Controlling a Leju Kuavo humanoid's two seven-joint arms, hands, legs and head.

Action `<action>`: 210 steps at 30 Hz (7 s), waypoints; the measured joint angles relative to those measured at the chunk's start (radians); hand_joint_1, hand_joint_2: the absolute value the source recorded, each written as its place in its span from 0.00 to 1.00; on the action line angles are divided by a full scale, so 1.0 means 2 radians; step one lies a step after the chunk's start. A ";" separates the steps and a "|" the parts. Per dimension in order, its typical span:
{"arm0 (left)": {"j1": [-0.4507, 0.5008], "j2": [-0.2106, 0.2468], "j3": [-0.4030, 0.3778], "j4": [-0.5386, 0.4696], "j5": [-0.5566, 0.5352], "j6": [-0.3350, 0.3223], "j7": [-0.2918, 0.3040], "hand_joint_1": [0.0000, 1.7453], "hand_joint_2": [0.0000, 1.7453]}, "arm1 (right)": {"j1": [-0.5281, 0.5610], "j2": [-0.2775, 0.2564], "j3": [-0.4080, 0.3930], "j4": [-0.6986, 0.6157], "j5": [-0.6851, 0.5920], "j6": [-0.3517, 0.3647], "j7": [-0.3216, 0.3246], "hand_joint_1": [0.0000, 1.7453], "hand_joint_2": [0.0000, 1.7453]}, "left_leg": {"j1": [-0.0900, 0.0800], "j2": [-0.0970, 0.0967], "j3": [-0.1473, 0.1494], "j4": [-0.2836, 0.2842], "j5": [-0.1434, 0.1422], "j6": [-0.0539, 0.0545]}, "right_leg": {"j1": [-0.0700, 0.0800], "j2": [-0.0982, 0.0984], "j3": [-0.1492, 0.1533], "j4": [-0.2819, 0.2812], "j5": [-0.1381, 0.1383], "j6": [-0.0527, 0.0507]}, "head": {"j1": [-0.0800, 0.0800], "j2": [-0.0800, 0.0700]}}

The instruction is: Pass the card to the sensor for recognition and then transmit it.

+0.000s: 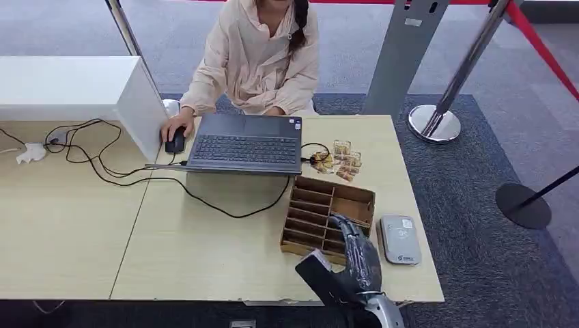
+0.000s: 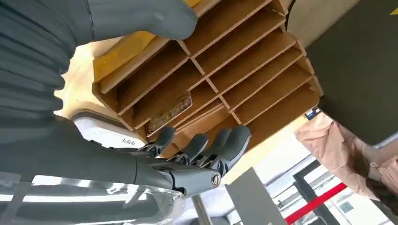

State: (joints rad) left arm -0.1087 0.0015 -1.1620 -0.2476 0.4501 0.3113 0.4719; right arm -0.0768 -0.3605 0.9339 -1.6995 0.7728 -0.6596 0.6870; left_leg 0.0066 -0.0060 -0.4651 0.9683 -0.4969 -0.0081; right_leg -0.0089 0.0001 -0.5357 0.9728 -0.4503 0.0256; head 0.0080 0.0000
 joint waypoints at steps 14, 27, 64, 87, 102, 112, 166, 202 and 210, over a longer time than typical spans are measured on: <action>0.000 0.000 0.000 0.000 -0.002 -0.006 -0.001 0.00 0.00 | -0.008 -0.011 -0.011 0.001 0.028 0.031 0.002 0.29 1.00 | 0.000 0.000 0.000 0.000 0.000 0.000 | 0.000 0.000 0.000 0.000 0.000 0.000 | 0.000 0.000; 0.000 0.001 0.000 0.000 -0.004 -0.006 -0.001 0.00 0.00 | -0.007 -0.014 -0.019 -0.002 0.036 0.040 0.004 0.29 1.00 | 0.000 0.000 0.000 0.000 0.000 0.000 | 0.000 0.000 0.000 0.000 0.000 0.000 | 0.000 0.000; 0.000 0.003 0.000 0.000 -0.005 -0.006 -0.002 0.00 0.00 | 0.022 -0.011 -0.064 0.004 0.113 0.084 0.004 0.27 1.00 | 0.000 0.000 0.000 0.000 0.000 0.000 | 0.000 0.000 0.000 0.000 0.000 0.000 | 0.000 0.000; 0.000 0.004 0.000 0.000 -0.007 -0.006 -0.003 0.00 0.00 | 0.017 0.001 -0.067 0.015 0.115 0.085 0.004 0.29 1.00 | 0.000 0.000 0.000 0.000 0.000 0.000 | 0.000 0.000 0.000 0.000 0.000 0.000 | 0.000 0.000; 0.000 0.004 0.000 0.000 -0.010 -0.012 -0.002 0.00 0.00 | 0.001 0.004 -0.067 0.026 0.102 0.094 0.004 0.31 1.00 | 0.000 0.000 0.000 0.000 0.000 0.000 | 0.000 0.000 0.000 0.000 0.000 0.000 | 0.000 0.000; 0.000 0.004 0.000 0.000 -0.011 -0.012 -0.003 0.00 0.00 | 0.001 0.005 -0.067 0.038 0.097 0.093 0.004 0.31 1.00 | 0.000 0.000 0.000 0.000 0.000 0.000 | 0.000 0.000 0.000 0.000 0.000 0.000 | 0.000 0.000; 0.000 0.009 0.000 0.000 -0.003 -0.007 -0.021 0.00 0.00 | 0.032 0.008 -0.127 0.064 0.116 0.094 0.004 0.33 1.00 | 0.000 0.000 0.000 0.000 0.000 0.000 | 0.000 0.000 0.000 0.000 0.000 0.000 | 0.000 0.000; 0.000 0.009 0.000 0.000 -0.006 -0.009 -0.026 0.00 0.00 | 0.036 0.012 -0.138 0.062 0.113 0.099 0.004 0.65 1.00 | 0.000 0.000 0.000 0.000 0.000 0.000 | 0.000 0.000 0.000 0.000 0.000 0.000 | 0.000 0.000; 0.000 0.009 0.000 0.000 -0.005 -0.013 -0.026 0.00 0.00 | 0.036 0.013 -0.138 0.062 0.112 0.098 0.004 0.07 1.00 | 0.000 0.000 0.000 0.000 0.000 0.000 | 0.000 0.000 0.000 0.000 0.000 0.000 | 0.000 0.000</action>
State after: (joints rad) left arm -0.1085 0.0187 -1.1620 -0.2476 0.4402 0.2861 0.4200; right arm -0.0044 -0.3346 0.6580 -1.5751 0.9968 -0.4627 0.6958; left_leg 0.0066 -0.0060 -0.4651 0.9683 -0.4970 -0.0082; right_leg -0.0089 0.0001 -0.5356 0.9727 -0.4503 0.0256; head 0.0084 0.0000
